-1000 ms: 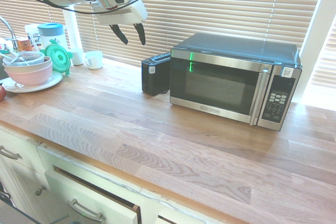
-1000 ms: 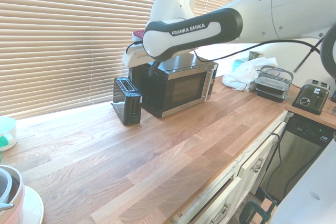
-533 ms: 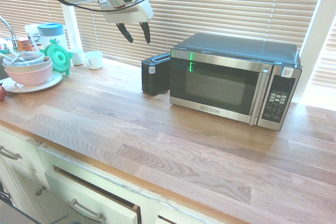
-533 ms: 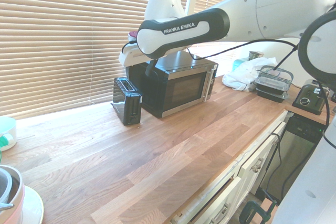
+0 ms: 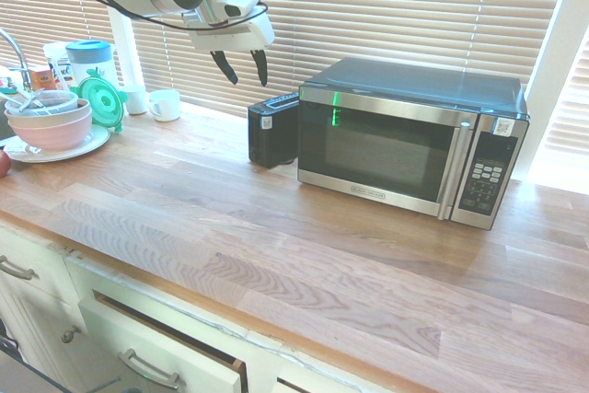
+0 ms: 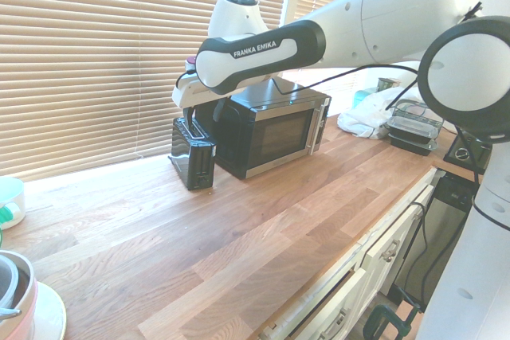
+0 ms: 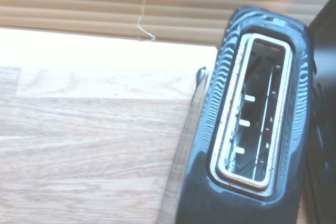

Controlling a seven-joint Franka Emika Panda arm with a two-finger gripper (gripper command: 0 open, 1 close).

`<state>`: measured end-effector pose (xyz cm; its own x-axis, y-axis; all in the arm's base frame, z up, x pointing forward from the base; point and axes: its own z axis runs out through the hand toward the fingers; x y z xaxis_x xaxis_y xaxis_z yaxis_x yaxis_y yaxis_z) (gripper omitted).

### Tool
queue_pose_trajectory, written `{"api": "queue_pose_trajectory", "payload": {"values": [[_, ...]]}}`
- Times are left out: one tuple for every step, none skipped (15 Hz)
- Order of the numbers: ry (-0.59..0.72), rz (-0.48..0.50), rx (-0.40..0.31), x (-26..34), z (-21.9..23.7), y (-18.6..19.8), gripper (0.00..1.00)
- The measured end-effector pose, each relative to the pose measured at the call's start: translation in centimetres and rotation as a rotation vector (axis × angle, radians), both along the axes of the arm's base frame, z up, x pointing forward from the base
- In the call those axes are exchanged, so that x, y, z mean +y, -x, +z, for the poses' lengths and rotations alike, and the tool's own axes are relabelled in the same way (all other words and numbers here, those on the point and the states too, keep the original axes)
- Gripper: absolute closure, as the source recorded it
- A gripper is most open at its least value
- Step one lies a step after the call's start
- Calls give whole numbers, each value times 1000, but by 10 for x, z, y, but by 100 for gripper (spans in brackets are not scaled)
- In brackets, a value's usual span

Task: Press the toaster

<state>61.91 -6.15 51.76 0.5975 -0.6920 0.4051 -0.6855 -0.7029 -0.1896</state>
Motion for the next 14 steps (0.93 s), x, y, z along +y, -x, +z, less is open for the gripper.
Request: {"api": "queue_pose_trajectory", "payload": {"values": [[-1, -5, 1, -3, -1, 0, 100], [-2, -8, 3, -4, -2, 0, 100], [-2, -9, 5, -5, -3, -1, 100], [-2, -7, 8, -4, -6, -1, 100], [-2, -6, 11, -3, -7, -2, 100], [-2, -4, 13, -2, -9, -3, 100], [-2, -3, 16, -2, -11, -3, 100], [-2, -4, 18, -2, -13, -4, 100], [-3, -5, 21, -3, -15, -4, 100], [-5, -8, 25, -4, -17, -5, 100], [-8, -11, 29, -5, -21, -6, 100], [-11, -13, 33, -7, -25, -6, 100], [-13, -15, 35, -9, -29, -7, 100], [-16, -15, 34, -11, -32, -7, 100]]}}
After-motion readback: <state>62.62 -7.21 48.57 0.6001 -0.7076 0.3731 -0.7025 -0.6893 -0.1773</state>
